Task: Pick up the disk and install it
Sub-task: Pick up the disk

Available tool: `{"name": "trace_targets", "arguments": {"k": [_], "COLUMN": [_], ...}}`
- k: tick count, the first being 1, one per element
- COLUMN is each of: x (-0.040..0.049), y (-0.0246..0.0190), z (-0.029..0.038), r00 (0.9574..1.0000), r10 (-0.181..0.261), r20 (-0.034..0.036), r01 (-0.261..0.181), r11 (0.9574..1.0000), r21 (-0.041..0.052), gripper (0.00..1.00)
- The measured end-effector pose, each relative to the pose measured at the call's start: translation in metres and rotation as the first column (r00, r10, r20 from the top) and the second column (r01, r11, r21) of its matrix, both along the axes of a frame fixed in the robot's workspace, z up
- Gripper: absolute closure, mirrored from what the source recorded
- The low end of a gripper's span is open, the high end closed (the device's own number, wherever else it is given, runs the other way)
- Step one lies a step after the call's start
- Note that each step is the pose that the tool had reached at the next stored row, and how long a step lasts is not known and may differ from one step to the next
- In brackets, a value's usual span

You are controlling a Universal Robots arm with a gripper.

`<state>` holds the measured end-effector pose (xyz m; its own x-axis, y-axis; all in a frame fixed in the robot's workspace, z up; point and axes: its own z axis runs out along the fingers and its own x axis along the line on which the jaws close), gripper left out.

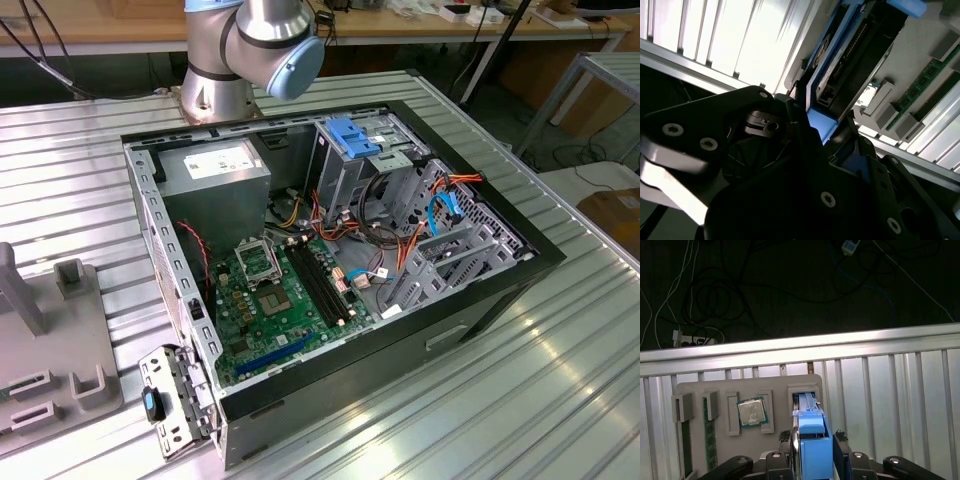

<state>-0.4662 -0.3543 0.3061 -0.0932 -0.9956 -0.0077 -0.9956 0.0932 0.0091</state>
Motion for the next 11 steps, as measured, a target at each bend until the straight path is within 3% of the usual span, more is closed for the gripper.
{"name": "trace_targets", "arguments": {"k": [3, 4, 11], "x": [0.0, 0.0, 0.0], "y": [0.0001, 0.0003, 0.0009], "z": [0.0, 0.0, -0.0001], "r00": [1.0, 1.0, 1.0], "r10": [0.0, 0.0, 0.0], "r20": [-0.0001, -0.0001, -0.0001], "r01": [0.0, 0.0, 0.0], "r11": [1.0, 1.0, 1.0], "r21": [-0.0001, 0.0, 0.0], "gripper": [0.56, 0.63, 0.63]}}
